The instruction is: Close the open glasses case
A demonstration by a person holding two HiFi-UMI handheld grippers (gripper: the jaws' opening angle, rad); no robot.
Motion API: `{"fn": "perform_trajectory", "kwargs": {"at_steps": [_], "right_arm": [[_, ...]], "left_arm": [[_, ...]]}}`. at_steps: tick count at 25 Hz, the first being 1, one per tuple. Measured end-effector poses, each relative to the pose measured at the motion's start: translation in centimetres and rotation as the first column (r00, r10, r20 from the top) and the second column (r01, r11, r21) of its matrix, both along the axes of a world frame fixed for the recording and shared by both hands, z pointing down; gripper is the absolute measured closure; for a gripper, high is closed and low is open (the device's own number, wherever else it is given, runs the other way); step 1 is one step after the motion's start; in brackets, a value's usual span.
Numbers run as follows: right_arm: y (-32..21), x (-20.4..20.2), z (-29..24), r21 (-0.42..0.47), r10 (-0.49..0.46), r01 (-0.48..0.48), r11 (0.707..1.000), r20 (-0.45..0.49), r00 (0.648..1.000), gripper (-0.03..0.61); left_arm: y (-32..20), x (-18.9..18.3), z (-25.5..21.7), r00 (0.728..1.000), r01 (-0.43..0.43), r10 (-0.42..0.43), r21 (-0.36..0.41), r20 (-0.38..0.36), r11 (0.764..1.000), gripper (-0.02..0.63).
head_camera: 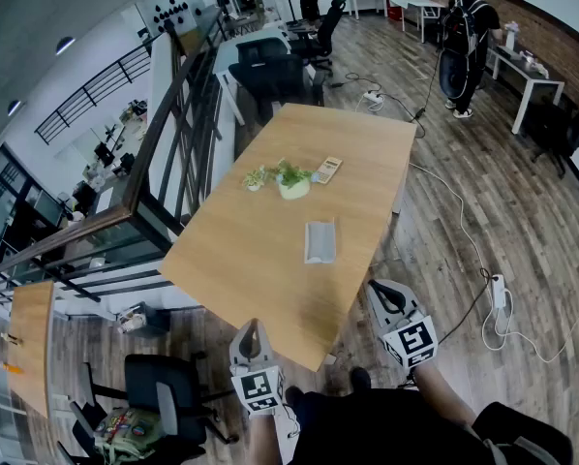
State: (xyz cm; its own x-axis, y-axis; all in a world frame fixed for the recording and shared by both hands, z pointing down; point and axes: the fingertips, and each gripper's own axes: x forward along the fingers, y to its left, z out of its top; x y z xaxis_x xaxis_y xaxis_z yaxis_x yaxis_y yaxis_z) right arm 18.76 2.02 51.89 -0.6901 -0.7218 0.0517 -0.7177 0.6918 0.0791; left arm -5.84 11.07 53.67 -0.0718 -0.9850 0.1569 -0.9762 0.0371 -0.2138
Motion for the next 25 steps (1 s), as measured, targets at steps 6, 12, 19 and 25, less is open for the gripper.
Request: {"fn": "perform_trajectory", "kwargs": {"at_steps": [6,12,19,25], "right_arm": [[-0.03,-0.02,-0.11,0.004,0.003,-0.003,1.0,0.005,1.0,0.563],[-0.45,0.01,-0.33,-0.002,-0.004,0.004,1.0,0.037,0.999,0.563],[-0.53,0.0,-0.2,0.003,0.007,-0.007,1.0,0.031,0.999,0.564],[-0.81,0.44,-0.1,0.0,0.013,-0.013,1.0,0.027,1.0,0.563]], "left_arm": [[0.03,0.4,-0.09,1.0,-0.008,0.008,0.002,0.004,1.0,0.614],[-0.12,0.16,-0.31,1.0,0.008,-0.008,0.001,0.01,1.0,0.614],[0.06,0.37,-0.62,1.0,0.015,-0.015,0.006,0.016,1.0,0.614],[-0.12,0.83,-0.61,1.0,0.011,-0.011,0.0,0.013,1.0,0.614]]}}
